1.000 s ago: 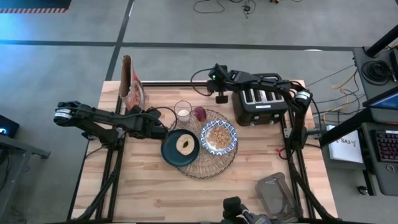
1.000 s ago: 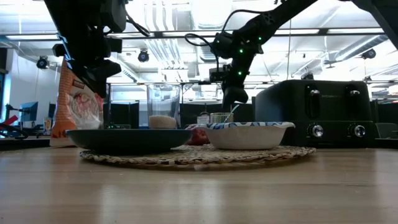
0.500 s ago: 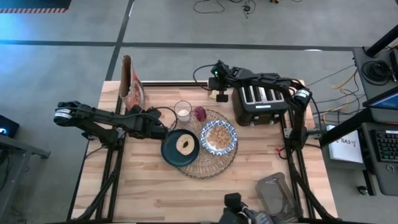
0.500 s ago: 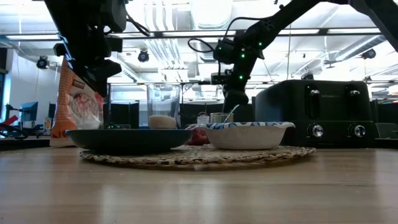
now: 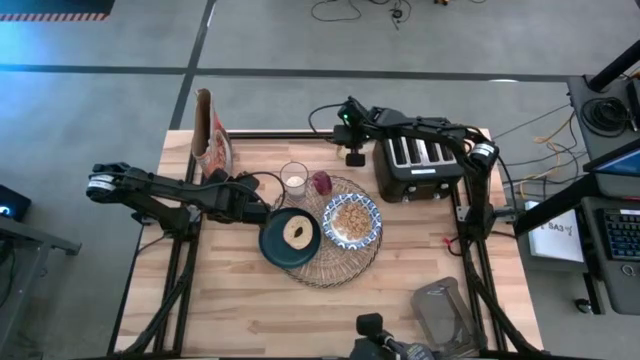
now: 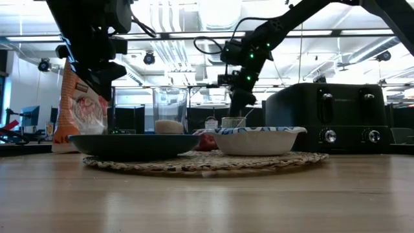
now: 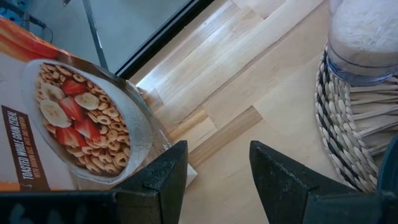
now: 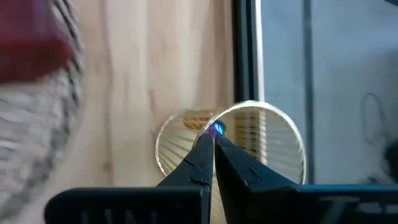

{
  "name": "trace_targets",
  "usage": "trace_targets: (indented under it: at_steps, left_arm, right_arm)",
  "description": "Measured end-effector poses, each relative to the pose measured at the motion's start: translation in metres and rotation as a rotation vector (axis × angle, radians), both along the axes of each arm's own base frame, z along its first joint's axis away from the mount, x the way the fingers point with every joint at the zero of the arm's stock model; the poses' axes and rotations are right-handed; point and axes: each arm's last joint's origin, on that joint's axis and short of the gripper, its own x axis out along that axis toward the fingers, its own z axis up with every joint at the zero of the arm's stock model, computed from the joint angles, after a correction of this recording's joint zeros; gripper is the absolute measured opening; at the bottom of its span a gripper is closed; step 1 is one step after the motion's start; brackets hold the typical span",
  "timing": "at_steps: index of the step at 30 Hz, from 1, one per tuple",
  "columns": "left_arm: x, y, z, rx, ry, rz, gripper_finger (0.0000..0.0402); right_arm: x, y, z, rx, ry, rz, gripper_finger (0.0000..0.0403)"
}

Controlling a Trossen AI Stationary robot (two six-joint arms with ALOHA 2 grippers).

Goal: Arrange a breakfast setting
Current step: Put the blue spoon from the yellow cup to the right of the brown placemat

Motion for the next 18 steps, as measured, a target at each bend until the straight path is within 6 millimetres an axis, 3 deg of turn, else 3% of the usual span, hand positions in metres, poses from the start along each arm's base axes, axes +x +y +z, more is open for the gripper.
trace_targets:
  at_steps: [12,15,18]
  left_arm:
    - [0.0,0.0,0.0,-0.001,0.0,0.0,0.0157]
    - [0.0,0.0,0.0,-0.001,0.0,0.0,0.0157]
    - [0.0,0.0,0.0,-0.001,0.0,0.0,0.0157]
  right_arm:
    - [0.006,-0.003,0.047,-0.027,-0.06,-0.093,0.0008]
    - [0.0,-0.008,0.058,-0.059,-0.034,-0.219,0.001]
    - [-0.014,-0.012,0.069,0.066,-0.008,-0.28,0.0023]
